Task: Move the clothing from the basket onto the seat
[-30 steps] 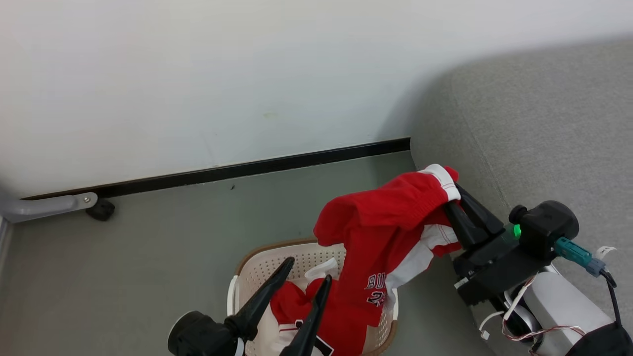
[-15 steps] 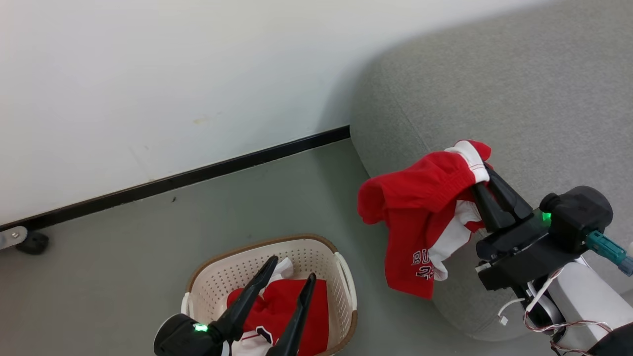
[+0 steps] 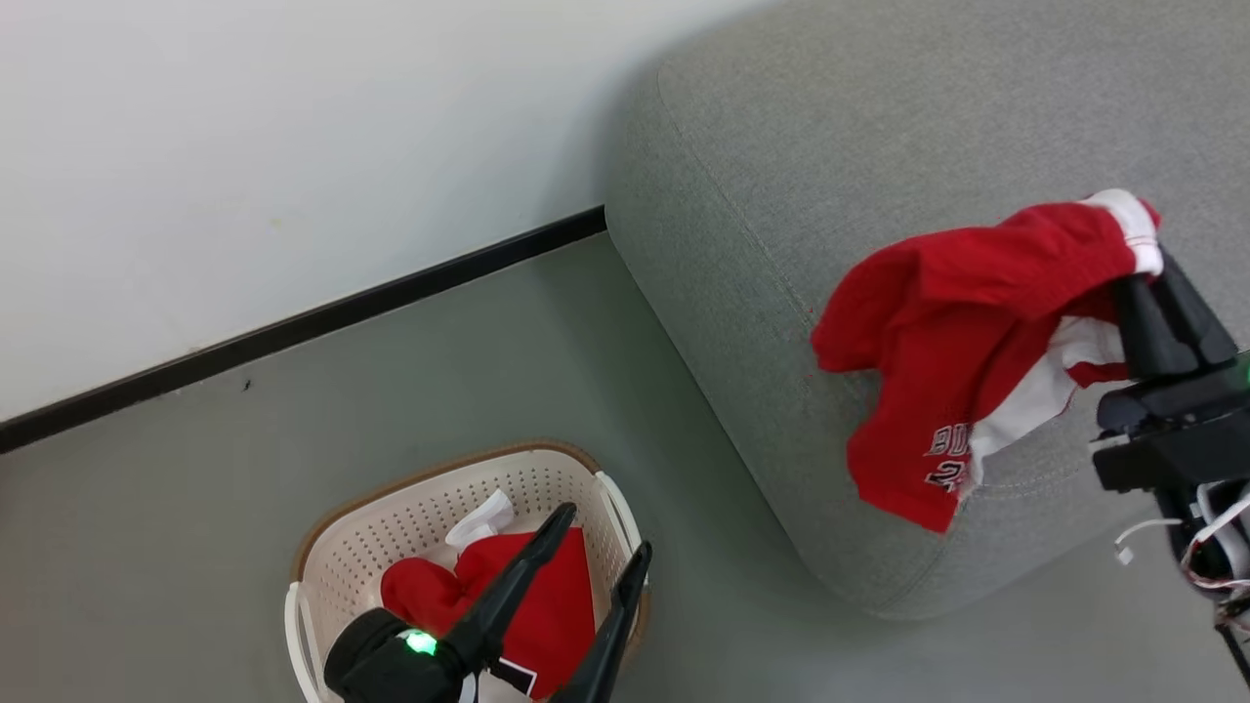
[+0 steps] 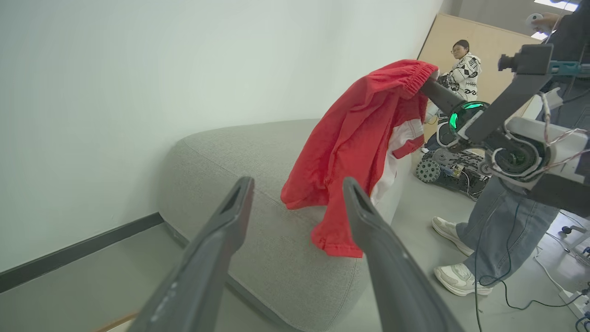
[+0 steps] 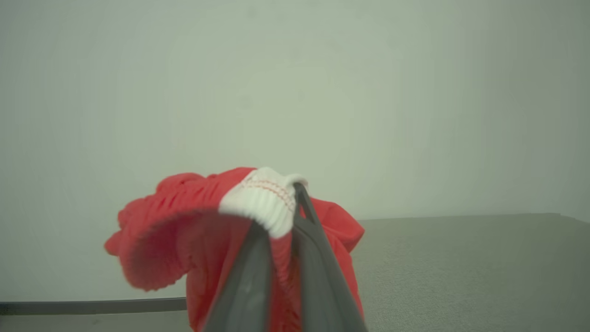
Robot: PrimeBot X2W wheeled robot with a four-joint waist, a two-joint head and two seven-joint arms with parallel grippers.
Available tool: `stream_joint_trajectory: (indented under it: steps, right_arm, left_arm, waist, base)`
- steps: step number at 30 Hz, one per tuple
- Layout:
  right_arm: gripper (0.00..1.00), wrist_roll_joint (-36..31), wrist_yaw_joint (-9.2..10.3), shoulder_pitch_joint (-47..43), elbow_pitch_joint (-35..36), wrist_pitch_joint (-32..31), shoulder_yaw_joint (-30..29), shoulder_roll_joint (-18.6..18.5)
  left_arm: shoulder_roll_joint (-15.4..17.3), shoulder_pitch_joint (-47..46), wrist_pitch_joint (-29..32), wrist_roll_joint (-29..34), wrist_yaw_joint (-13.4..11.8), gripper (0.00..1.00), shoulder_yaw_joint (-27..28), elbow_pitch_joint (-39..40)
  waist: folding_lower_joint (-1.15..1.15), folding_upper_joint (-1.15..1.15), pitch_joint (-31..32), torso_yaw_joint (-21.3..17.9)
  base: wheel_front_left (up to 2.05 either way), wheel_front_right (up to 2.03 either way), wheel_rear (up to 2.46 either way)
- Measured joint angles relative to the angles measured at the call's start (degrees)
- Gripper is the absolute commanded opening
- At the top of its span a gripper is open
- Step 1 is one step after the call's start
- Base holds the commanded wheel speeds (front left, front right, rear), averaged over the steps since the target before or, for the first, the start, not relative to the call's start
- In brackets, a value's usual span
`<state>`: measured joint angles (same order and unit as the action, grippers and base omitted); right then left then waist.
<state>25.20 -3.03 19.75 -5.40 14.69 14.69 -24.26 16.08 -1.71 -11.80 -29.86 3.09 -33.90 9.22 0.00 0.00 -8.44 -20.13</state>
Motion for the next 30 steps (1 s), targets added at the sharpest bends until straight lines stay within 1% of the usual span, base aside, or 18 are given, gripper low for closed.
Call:
stream_joint_trajectory:
  steps: [6,12,18,23,25,28,30]
  right_arm:
    - [0.0,1.6,0.0,3.9,-2.4,0.0,-6.2,-2.8]
    - [0.0,2.9,0.05,8.8,-6.2,0.0,-10.7,-4.5]
    - [0.0,3.0,0.65,13.3,-10.1,0.0,-14.2,-7.7]
    - [0.0,2.9,2.46,16.3,-12.6,0.0,-17.5,-10.0]
    - [0.0,2.9,2.65,16.9,-13.7,0.0,-18.5,-10.3]
    - [0.0,3.0,4.09,17.5,-15.4,0.0,-20.2,-10.4]
    - [0.0,3.3,4.44,17.5,-17.5,0.0,-21.9,-10.6]
  left_arm:
    - [0.0,-1.8,0.1,1.5,0.5,1.0,-0.8,0.5]
    - [0.2,-2.7,0.4,1.7,1.0,1.0,-1.6,0.9]
    - [1.7,-2.6,0.8,1.8,1.0,1.0,-1.4,1.9]
    - [4.0,-2.5,1.6,2.0,1.0,1.0,-0.4,3.6]
    - [4.9,-2.5,2.2,2.1,1.0,1.0,0.2,4.4]
    - [6.1,-2.1,2.5,2.1,0.9,1.0,1.2,5.8]
    - [6.8,-1.7,2.8,2.1,0.9,1.0,1.6,6.7]
  waist:
    - [0.0,0.0,-2.9,0.4]
    - [0.0,0.0,-5.6,2.1]
    - [0.0,0.0,-8.1,3.7]
    - [0.01,0.01,-11.5,5.4]
    - [0.0,0.0,-12.8,5.8]
    - [0.01,0.01,-14.9,6.2]
    - [0.01,0.0,-16.3,6.5]
  base:
    - [0.0,0.0,0.0]
    - [0.0,0.0,0.0]
    - [0.0,0.0,0.0]
    - [0.0,0.0,0.0]
    - [0.0,0.0,0.0]
    - [0.0,0.0,0.0]
    - [0.0,0.0,0.0]
